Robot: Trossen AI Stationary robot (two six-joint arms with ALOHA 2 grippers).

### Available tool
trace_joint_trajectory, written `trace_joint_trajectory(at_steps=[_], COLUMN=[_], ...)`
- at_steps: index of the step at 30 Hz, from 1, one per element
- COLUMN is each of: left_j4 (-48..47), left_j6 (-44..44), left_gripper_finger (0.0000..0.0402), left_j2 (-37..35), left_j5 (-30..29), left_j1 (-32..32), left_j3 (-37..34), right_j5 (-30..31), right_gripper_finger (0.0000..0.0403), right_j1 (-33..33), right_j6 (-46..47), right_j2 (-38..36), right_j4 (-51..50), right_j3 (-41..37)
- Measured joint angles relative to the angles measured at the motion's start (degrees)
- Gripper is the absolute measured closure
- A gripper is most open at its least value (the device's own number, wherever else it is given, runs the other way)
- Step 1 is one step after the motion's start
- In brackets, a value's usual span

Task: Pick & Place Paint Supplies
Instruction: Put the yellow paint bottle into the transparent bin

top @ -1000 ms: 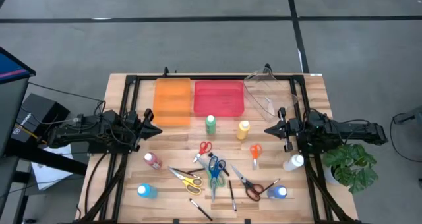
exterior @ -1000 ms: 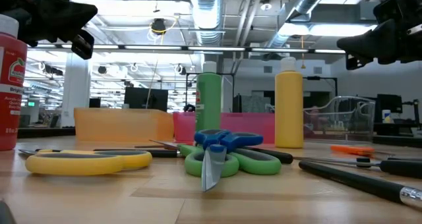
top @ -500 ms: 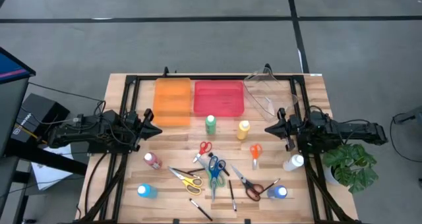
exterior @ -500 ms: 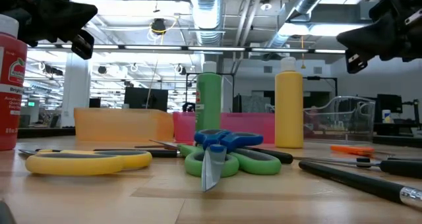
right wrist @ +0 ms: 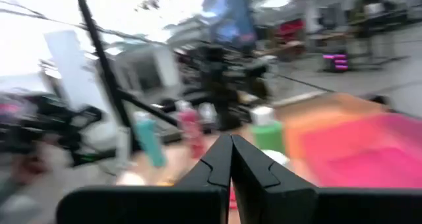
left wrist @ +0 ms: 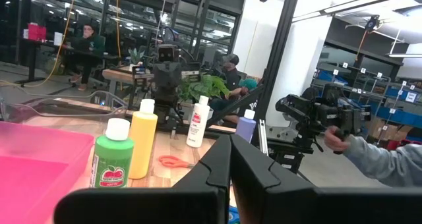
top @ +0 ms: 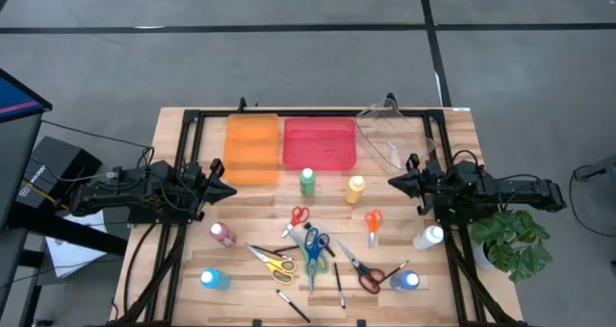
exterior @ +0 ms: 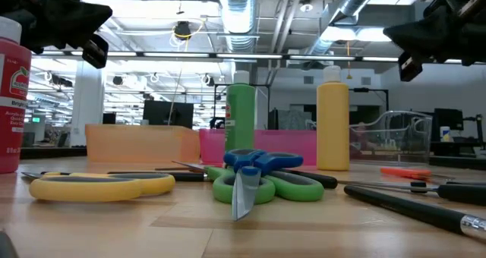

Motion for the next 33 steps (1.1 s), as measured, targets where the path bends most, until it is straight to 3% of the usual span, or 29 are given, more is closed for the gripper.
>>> trace_joint_trajectory(at_steps=[4,8,14,18,23,26,30,33], left_j4=[0.0,0.0,0.0,0.0,0.0,0.0,0.0,0.0], left_j6=[0.0,0.0,0.0,0.0,0.0,0.0,0.0,0.0], left_gripper_finger=[0.0401,0.0401,0.0401,0.0401,0.0401,0.0401,0.0401,0.0401], left_j2=[0.0,0.0,0.0,0.0,0.0,0.0,0.0,0.0], left_j5=[0.0,0.0,0.0,0.0,0.0,0.0,0.0,0.0], left_j1=[0.0,0.0,0.0,0.0,0.0,0.0,0.0,0.0], left_j3=[0.0,0.0,0.0,0.0,0.0,0.0,0.0,0.0], right_j5=[4.9,10.2,15.3,15.7,18.4,18.1,16.3,15.5], right_gripper_finger=[0.0347,0.0272,0.0150,0.0123,0.0156,0.0229,0.0370,0.0388], right_j1=[0.0,0.0,0.0,0.0,0.0,0.1,0.0,0.1], right_j6=[-6.7,-13.1,-12.7,-12.7,-13.8,-14.8,-15.1,-15.2], right_j2=[0.6,4.3,14.5,23.4,33.7,39.8,47.4,52.7], right_j4=[-0.3,-0.4,-0.3,3.3,7.7,7.7,8.6,13.2], right_j3=[1.6,3.4,6.6,9.3,15.4,19.2,21.9,21.9])
